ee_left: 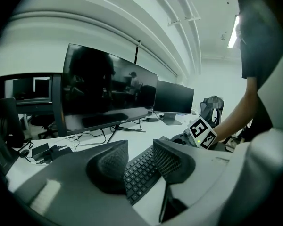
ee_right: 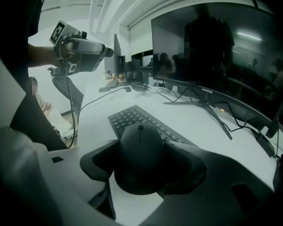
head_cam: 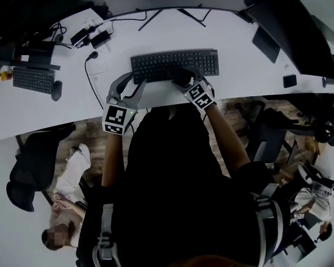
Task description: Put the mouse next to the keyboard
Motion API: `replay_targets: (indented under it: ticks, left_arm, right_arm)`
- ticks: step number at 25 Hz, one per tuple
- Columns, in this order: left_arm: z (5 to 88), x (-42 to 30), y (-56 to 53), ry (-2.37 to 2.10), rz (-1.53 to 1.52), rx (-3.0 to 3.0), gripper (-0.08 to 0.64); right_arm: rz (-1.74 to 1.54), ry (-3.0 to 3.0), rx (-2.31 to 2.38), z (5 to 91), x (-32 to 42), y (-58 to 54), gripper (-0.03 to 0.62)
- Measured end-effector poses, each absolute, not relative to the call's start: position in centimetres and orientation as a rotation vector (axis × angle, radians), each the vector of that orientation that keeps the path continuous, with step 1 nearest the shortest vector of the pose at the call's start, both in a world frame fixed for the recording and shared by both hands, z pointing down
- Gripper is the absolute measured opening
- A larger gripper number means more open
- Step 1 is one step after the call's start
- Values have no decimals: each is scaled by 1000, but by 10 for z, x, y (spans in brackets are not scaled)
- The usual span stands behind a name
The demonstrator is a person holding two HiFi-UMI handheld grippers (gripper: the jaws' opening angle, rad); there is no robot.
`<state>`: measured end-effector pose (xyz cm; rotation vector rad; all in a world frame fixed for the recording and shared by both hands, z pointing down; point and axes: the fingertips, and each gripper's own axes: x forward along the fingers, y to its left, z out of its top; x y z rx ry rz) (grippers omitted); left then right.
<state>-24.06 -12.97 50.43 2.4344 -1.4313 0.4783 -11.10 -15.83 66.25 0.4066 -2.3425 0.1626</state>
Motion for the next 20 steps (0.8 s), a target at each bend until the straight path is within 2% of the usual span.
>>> replay_targets:
  ticks: [20]
  left_arm:
    - [501, -156, -176, -1198, 572, 2552, 158]
  right_arm:
    - [297, -2320, 679, 657, -18, -191, 293]
